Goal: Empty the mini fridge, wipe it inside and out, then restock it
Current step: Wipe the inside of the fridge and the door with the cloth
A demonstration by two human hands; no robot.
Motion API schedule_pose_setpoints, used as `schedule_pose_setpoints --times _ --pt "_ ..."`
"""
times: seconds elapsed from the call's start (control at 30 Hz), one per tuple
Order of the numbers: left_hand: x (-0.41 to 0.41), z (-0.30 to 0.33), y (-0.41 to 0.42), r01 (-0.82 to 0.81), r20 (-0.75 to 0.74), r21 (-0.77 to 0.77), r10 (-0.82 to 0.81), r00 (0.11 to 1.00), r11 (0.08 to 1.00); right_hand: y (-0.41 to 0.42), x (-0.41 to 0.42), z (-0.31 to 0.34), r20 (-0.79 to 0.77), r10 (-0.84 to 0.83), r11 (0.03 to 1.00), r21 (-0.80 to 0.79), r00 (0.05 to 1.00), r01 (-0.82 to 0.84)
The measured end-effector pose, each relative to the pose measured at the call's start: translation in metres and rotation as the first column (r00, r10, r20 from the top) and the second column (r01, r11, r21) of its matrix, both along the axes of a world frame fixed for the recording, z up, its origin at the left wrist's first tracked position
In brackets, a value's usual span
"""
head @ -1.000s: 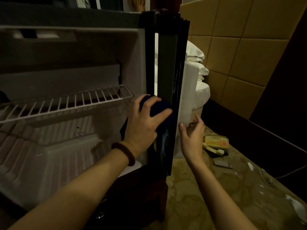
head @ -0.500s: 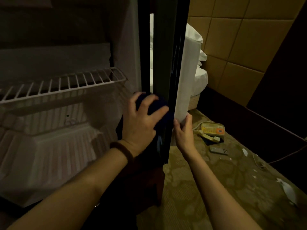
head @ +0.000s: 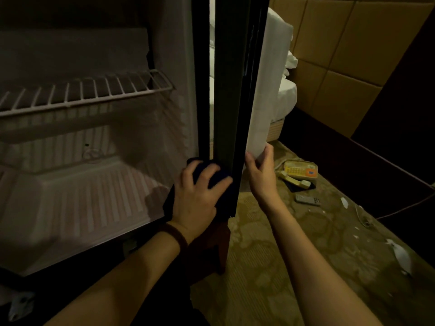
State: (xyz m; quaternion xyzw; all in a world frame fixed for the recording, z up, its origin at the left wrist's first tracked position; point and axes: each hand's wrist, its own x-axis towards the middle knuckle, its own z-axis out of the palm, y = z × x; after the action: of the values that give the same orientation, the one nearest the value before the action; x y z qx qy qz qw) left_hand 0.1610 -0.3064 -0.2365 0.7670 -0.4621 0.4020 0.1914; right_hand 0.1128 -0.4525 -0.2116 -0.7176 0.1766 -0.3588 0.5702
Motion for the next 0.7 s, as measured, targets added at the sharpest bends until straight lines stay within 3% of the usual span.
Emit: schedule_pose_setpoints --times 0.07,0.13,0.23,0.33,0.47,0.6,0.7 --pt "0.003 0.003 -0.005 -0.011 -0.018 -0.040 0.010 1.000 0.999 -0.001 0.000 -0.001 0.018 0.035 0.996 0.086 0.999 -0.036" --pt "0.003 -0.017 -0.001 0.015 0.007 0.034 -0.015 1.000 0.999 -0.002 0.000 -0.003 0.037 0.034 0.990 0.139 0.999 -0.038" --pt "-0.002 -0.062 0.007 0.029 0.016 0.320 -0.036 0.999 0.947 -0.004 0.002 -0.005 0.068 0.031 0.984 0.173 0.997 -0.043" --pt "-0.013 -0.075 0.009 0.015 -0.156 0.538 0.083 0.984 0.843 -0.005 0.002 -0.005 0.076 0.055 0.979 0.189 0.996 -0.069" --pt "-0.024 -0.056 0.009 0.031 -0.249 0.639 0.169 0.954 0.769 -0.005 0.001 -0.004 0.077 0.049 0.975 0.213 0.996 -0.065" --pt "-0.038 -0.046 0.006 0.068 -0.307 0.778 0.284 0.908 0.624 -0.002 -0.003 -0.001 0.074 0.037 0.971 0.233 0.997 -0.054" --pt "-0.048 -0.038 0.004 0.091 -0.348 0.758 0.282 0.894 0.646 -0.001 -0.006 0.000 0.059 0.039 0.971 0.231 0.998 -0.051"
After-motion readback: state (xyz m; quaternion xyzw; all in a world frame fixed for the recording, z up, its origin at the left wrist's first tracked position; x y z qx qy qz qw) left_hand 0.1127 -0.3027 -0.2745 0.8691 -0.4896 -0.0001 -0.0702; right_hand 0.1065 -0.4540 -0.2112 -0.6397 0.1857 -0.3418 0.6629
